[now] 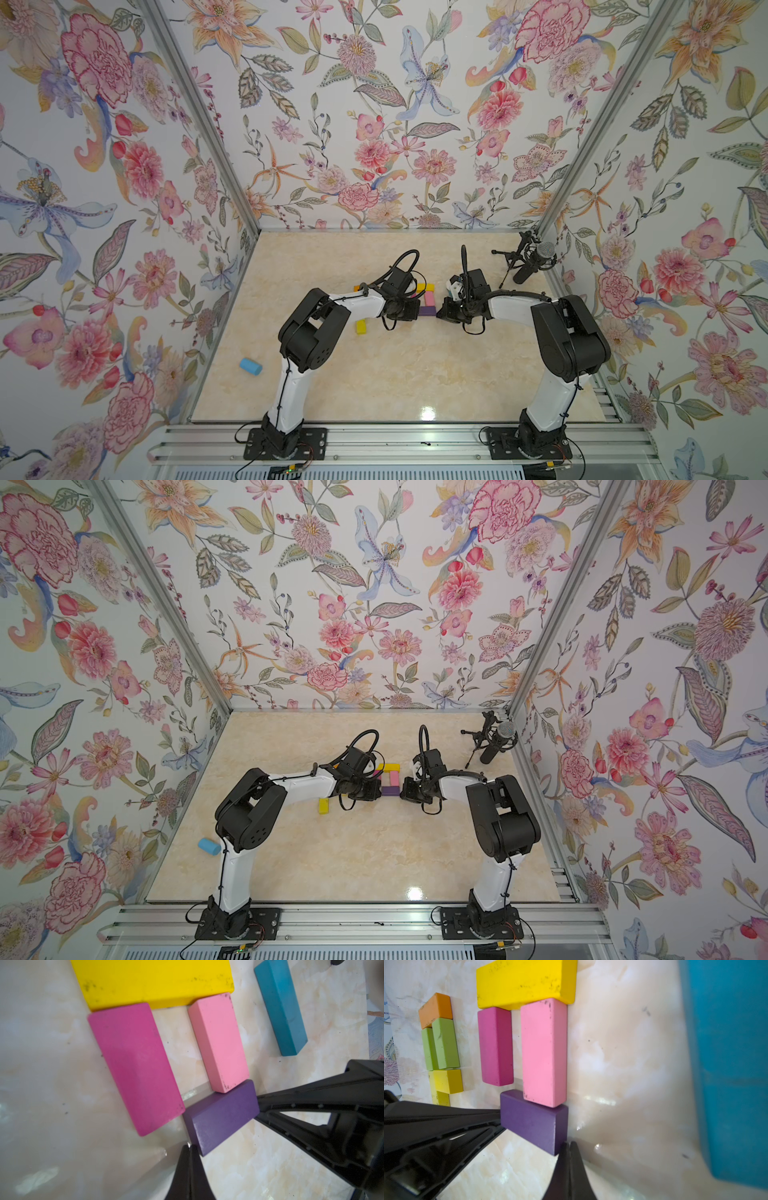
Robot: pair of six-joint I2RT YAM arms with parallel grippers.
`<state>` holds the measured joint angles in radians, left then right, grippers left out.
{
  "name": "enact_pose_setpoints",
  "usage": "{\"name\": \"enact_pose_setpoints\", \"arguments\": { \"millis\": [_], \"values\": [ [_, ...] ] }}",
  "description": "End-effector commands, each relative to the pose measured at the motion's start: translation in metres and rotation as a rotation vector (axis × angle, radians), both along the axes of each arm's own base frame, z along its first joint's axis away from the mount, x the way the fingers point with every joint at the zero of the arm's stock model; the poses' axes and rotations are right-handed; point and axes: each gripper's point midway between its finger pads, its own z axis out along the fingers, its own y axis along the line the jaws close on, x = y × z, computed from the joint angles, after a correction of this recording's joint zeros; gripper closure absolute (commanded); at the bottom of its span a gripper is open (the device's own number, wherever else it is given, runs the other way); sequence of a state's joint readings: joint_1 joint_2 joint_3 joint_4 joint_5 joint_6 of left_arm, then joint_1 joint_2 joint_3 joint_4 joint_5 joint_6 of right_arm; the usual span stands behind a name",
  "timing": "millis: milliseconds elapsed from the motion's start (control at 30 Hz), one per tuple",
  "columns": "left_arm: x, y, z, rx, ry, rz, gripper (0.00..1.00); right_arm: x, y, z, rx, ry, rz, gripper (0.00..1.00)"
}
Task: Assemble the letter p with building blocks
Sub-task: Assemble the building block at the center of the board.
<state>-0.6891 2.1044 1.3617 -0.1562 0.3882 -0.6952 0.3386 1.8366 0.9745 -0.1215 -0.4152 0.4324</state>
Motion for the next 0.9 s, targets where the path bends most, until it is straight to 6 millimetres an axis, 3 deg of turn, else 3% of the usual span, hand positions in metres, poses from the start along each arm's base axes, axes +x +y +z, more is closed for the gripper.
{"name": "enact_pose_setpoints", "arguments": {
  "millis": [0,867],
  "values": [
    [-0.0029,0.0032,-0.014,0.032,0.029,-0.012,1.0,-0.0077,0.0018,-0.012,-0.006,0.052,0.005,1.0],
    [-0.0096,0.0091,-0.0119,0.028,0.028,-0.004,1.0,-0.0027,0.0008,-0.0117,-0.01,0.045,-0.002,1.0]
  ]
}}
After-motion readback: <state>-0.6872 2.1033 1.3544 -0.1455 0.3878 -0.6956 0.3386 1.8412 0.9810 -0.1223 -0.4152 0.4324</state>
